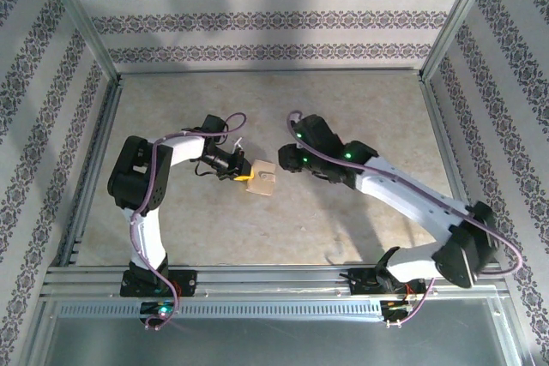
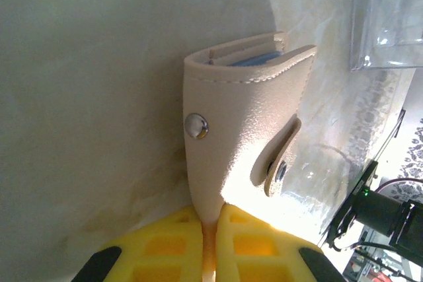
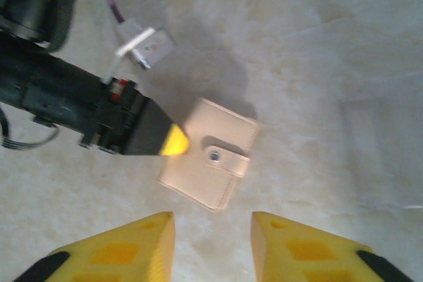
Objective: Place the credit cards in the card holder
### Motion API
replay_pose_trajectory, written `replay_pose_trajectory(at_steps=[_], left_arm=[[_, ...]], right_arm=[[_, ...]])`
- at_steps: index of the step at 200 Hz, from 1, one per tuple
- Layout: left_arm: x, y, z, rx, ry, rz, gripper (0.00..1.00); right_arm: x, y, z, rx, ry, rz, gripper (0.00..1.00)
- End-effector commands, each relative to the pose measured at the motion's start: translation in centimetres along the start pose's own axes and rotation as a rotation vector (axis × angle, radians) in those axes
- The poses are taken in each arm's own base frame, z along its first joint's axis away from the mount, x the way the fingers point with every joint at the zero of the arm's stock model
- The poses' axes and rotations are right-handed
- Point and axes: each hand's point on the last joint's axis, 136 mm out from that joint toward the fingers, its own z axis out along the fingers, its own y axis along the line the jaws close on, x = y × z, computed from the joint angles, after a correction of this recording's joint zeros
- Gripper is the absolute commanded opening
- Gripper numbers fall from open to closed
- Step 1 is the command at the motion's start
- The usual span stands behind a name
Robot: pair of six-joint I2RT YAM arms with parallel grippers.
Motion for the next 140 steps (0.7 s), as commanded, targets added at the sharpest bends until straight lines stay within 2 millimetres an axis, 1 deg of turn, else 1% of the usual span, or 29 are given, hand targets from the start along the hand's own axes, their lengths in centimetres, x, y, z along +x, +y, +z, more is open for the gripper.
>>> replay_pose_trajectory(at_steps=[1,19,49,62,69,83,106,120,140], left_arm=[[-0.4,-2.0,-0.7,0.045,-0.055,0.020,0.09],[-0.5,-2.7,-1.1,0.072,-0.083,0.019,0.09],[-0.3,-2.9,-1.4,0.087,-0.124,0.001,0.11],[-0.1,-2.5,-1.2,0.088,-0.122,-0.021,0.16],[0.0,-2.3,-1.0,0.086,-0.119,-0.030,0.19],[0.1,-1.8,-0.8,0.073,-0.113,-0.037,0.23],[0.1,-1.4,-0.8,0.042,-0.112,-0.029,0.29],[0.3,-1.3,-1.0,0.033,-0.116,-0.028,0.36],[0.2,-1.4,-1.7,0.015,-0.139,-0.005,0.45]], right_arm=[[2.3,-4.1,-0.7,0.136,-0.003,-0.007,0.42],[3.1,-5.5,-1.9,0.155,-0.035,0.004,0.48],[4.4,-7.8,-3.4,0.191,-0.076,0.008,0.60],[5.0,-8.6,-3.8,0.198,-0.094,0.020,0.65],[5.2,-9.0,-4.0,0.198,-0.105,0.027,0.71],[5.6,-9.6,-4.4,0.192,-0.122,0.045,0.77],[6.0,-10.0,-4.9,0.186,-0.138,0.057,0.81],[6.0,-10.1,-5.2,0.184,-0.150,0.063,0.83],[6.0,-10.3,-5.5,0.186,-0.156,0.065,0.83]])
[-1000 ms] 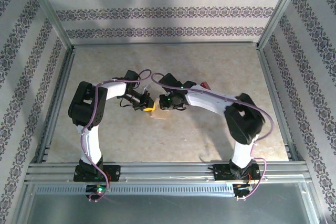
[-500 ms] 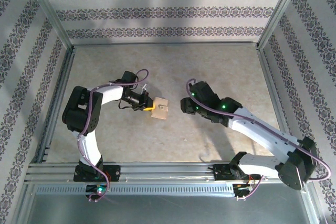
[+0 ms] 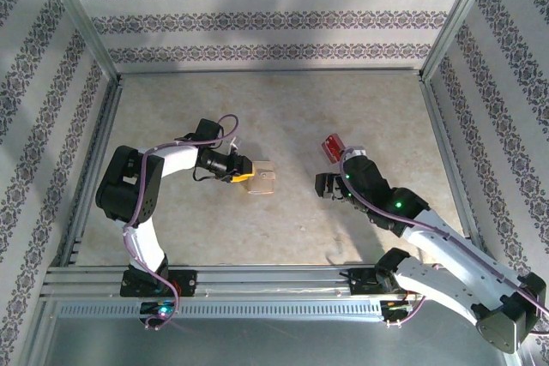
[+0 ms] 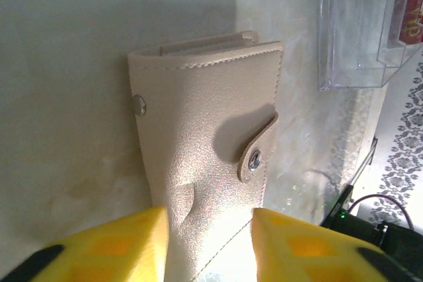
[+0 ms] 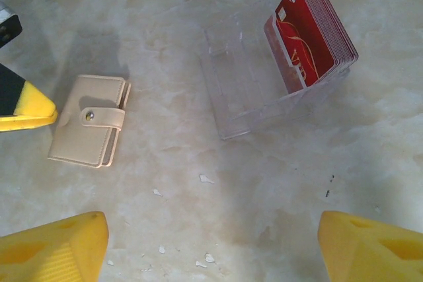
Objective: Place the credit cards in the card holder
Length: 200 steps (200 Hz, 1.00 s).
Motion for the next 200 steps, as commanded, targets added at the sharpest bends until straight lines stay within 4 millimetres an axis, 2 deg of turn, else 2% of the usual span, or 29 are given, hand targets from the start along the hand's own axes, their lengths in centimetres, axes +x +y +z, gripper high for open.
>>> replay_pose_trajectory(at_steps=[1,30,49,66,99,130,165,200], left_arm=[[-0.1,-0.7,-0.7,-0.015,-0.032,0.048,0.46],[-0.3,-0.5,-2.2,-0.065,-0.077,0.099,0.56],[-0.7,0.0,-3.7,-0.126,-0.122,0.169,0.70],[-1.1,0.8,-5.9,-0.242,-0.165,0.249,0.83],[-2.8,2.3,-10.9,-0.436,-0.316,0.377,1.00],[-4.1,3.1,-15.3,-0.539,-0.465,0.451,0.99],[-5.9,6.0,-18.6,-0.617,-0.607,0.463,0.99],[-7.1,8.3,-20.3,-0.619,-0.757,0.502,0.99]], right_arm=[[-0.2,-0.9,-0.3,0.033,-0.018,0.011,0.84],[-0.8,-1.4,-0.4,0.052,-0.033,-0.010,0.91],[-1.5,-1.7,-0.2,0.063,-0.054,-0.026,0.95],[-2.2,-2.6,0.0,0.080,-0.071,-0.034,0.98],[-4.1,-5.5,0.5,0.116,-0.130,-0.022,0.98],[-5.6,-9.2,0.8,0.191,-0.205,-0.001,0.98],[-6.7,-12.9,1.8,0.261,-0.305,-0.009,0.99],[-7.2,-15.8,2.4,0.316,-0.401,-0.006,0.98]])
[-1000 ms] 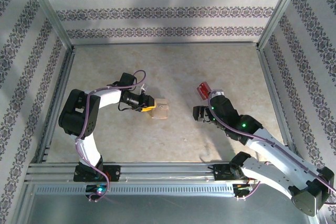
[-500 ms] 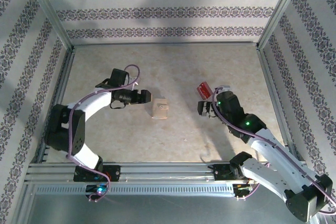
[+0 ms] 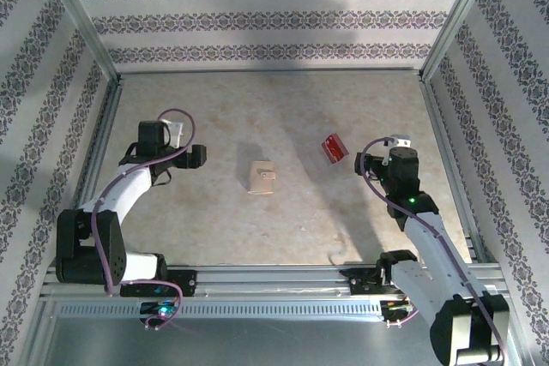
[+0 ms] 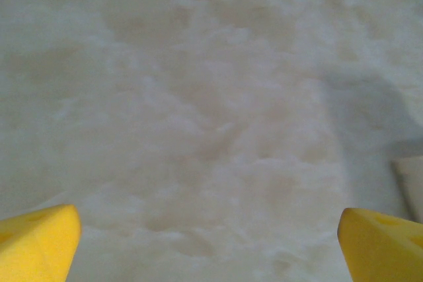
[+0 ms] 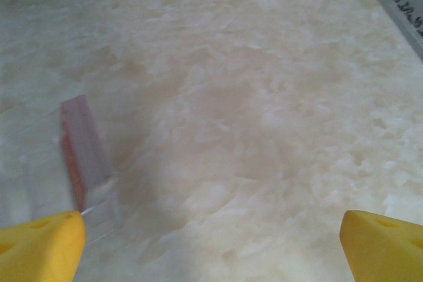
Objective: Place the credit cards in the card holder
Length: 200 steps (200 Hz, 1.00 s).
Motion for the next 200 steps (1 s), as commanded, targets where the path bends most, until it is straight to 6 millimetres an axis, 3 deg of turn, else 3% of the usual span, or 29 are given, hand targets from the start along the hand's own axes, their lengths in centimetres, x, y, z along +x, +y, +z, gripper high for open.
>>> replay_pose_trajectory(at_steps=[1,33,36,64,112,174,200], left_arm=[[-2.8,1.7,-0.2,-0.039,-0.186,0.073,0.99],[-2.4,2.3,0.3,-0.023,-0.286,0.061,0.99],[-2.3,2.3,0.3,-0.022,-0.295,0.066,0.99],[-2.3,2.2,0.5,-0.010,-0.393,0.075,0.99],[-2.7,2.2,0.7,0.011,-0.497,0.063,0.99],[-2.2,2.8,2.0,-0.013,-0.481,0.052,0.99],[-2.3,3.2,1.9,-0.034,-0.492,0.039,0.99]], right_arm=[[-2.2,-0.6,0.8,-0.003,-0.138,-0.028,0.98],[-2.4,-2.0,1.9,0.008,-0.207,0.000,0.98],[-1.5,-2.2,2.3,0.012,-0.192,0.001,0.98],[-0.3,-3.1,3.6,0.022,-0.203,0.030,0.98],[-0.8,-1.7,5.2,-0.057,-0.226,-0.023,0.98],[-2.4,-1.1,6.8,-0.095,-0.284,-0.020,0.98],[-1.9,-0.3,8.2,-0.141,-0.286,-0.023,0.98]])
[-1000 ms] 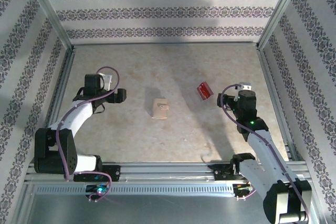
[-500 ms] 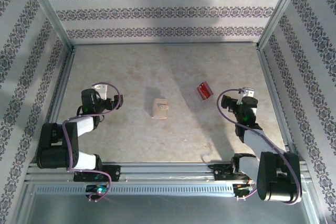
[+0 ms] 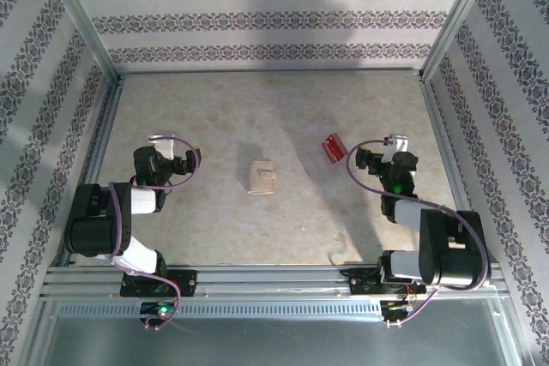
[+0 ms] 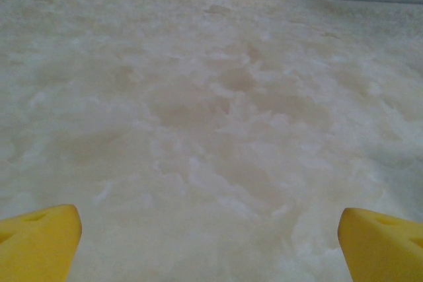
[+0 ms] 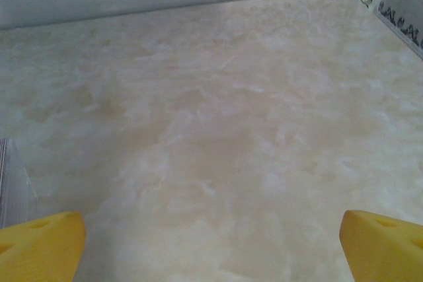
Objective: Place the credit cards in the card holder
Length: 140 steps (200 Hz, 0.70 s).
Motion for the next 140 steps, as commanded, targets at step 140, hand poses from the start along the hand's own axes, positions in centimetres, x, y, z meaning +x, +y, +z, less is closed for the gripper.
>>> replay_pose_trajectory(at_steps=[140], left_arm=[[-0.5,1.9,-0.5,-0.129,-0.109,-0.007,0.99]], right_arm=[[-1.3,1.4,2.8,0.026,-0.057,-0.084,0.98]])
